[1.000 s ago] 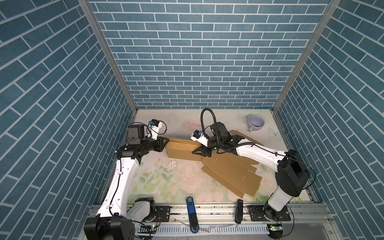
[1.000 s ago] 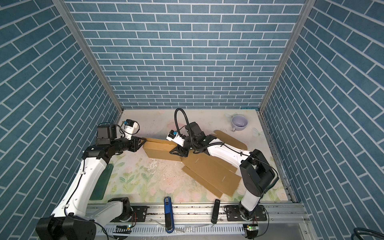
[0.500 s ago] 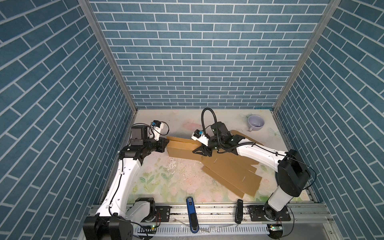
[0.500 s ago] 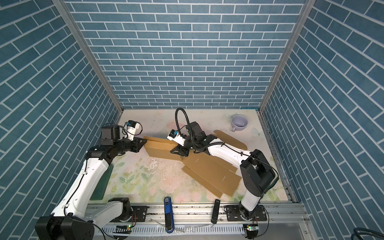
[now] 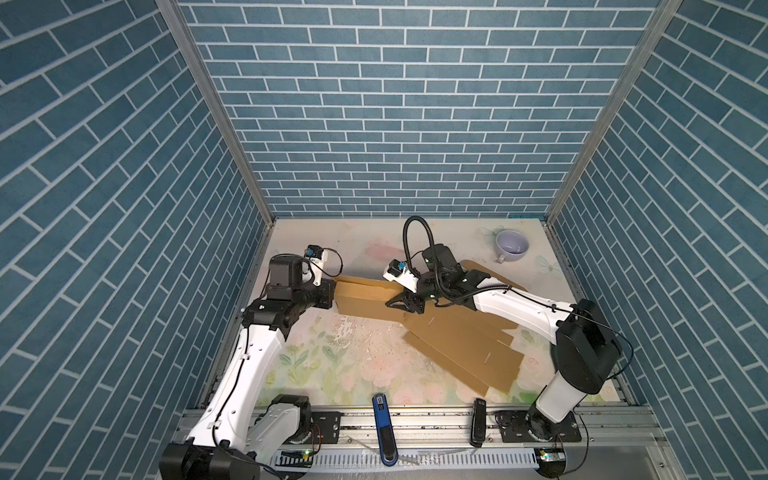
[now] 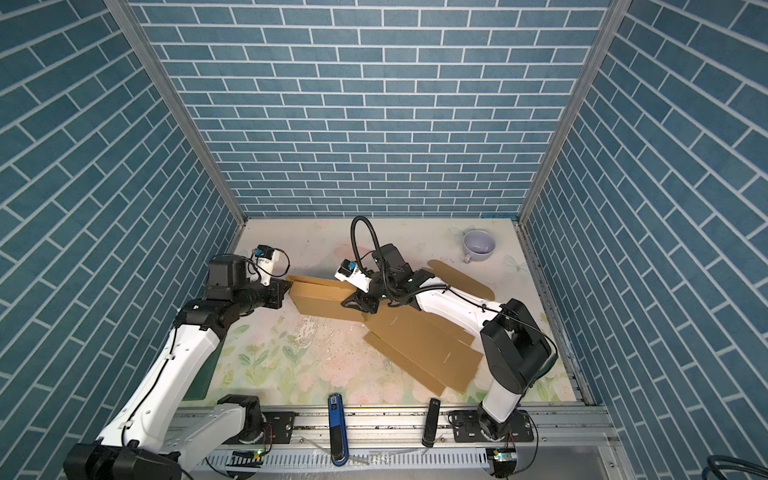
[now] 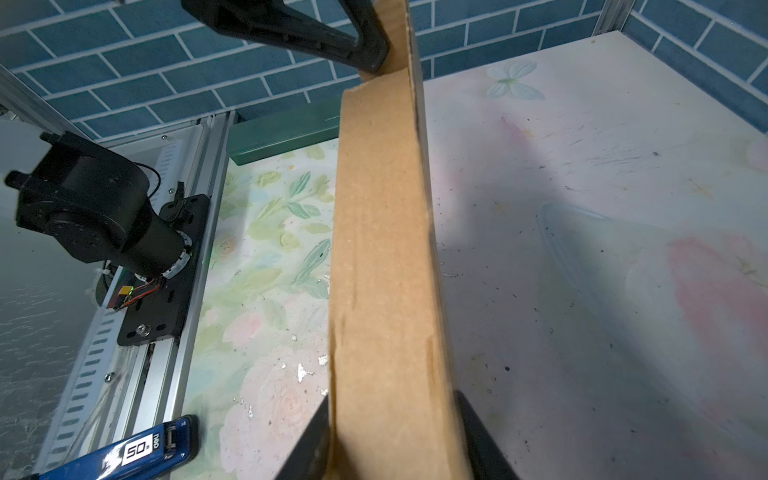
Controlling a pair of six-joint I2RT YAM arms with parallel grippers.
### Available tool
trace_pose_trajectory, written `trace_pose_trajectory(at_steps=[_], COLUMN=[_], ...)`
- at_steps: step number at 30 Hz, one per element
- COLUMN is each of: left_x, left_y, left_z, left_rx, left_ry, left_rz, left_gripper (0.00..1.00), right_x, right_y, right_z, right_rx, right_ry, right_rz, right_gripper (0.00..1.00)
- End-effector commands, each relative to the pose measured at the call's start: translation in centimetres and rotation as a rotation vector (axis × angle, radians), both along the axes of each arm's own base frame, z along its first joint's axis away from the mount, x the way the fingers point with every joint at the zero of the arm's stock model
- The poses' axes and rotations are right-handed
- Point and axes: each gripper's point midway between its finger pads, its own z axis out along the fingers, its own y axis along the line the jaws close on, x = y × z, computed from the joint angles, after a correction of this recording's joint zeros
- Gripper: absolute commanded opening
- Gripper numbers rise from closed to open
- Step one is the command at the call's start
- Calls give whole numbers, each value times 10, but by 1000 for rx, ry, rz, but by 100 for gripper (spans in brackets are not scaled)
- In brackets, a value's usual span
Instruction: Fold the paper box
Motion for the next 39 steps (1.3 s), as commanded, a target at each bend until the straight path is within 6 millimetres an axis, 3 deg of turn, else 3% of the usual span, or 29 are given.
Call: trace_pose_trajectory(at_steps=[1, 13, 22, 29, 39], left_x=[-8, -11, -9, -9, -15], left_y=[-4, -9, -8, 0, 11], left_z=[-7, -26, -25, -30, -51], left_rx=[2, -7, -30, -8, 1], left_ry=[18, 60, 50, 52, 65], left_rz=[3, 73, 108, 149, 220], left_gripper=[5, 3, 3, 2, 1], right_x=[-7, -5, 4, 10, 11], right_y=[5, 6, 13, 22, 25], right_z=[19, 7, 2, -8, -23], right_rx=[81, 83, 91, 88, 71], right_ry=[-32, -20, -33, -23, 7], right_rz=[41, 41, 54, 76, 89], right_gripper=[14, 14, 14, 13, 14])
